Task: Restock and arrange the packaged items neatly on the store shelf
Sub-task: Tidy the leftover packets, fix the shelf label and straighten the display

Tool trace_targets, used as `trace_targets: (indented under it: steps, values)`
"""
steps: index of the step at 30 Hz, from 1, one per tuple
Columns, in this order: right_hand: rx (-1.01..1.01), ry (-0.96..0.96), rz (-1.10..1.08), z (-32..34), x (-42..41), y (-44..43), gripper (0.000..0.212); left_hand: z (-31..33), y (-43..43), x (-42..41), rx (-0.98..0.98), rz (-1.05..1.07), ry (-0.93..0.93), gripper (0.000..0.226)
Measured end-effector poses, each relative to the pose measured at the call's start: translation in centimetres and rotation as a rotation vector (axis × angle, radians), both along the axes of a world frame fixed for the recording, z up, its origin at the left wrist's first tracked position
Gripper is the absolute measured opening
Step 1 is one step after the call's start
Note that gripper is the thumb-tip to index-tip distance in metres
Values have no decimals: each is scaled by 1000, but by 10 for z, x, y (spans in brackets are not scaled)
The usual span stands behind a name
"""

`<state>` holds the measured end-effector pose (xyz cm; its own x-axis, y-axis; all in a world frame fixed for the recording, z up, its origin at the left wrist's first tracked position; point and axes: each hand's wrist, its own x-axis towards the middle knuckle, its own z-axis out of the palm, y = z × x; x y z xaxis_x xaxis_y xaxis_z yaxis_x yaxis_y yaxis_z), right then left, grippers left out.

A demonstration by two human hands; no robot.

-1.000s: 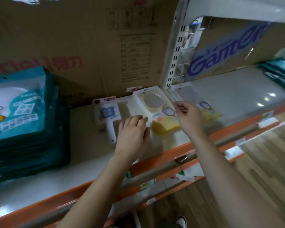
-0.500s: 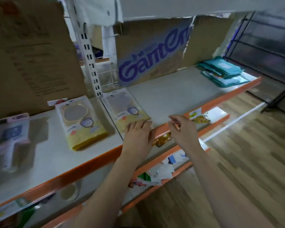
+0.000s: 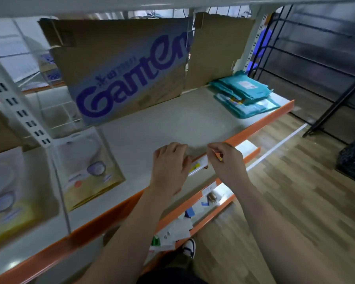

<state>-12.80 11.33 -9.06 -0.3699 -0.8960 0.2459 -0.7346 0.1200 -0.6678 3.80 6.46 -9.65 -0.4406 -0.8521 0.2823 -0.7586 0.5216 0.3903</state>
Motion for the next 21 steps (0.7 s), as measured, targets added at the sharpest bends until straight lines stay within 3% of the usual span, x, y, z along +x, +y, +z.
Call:
trace_targets:
  steps: [10,21]
  values:
    - [-4,157,0,23,-153,-113,25,22,-119,-133,-16,-4,4,34]
    - [-10,106,29,11,-296,-217,25,15,-165,-236,36,152,20,33]
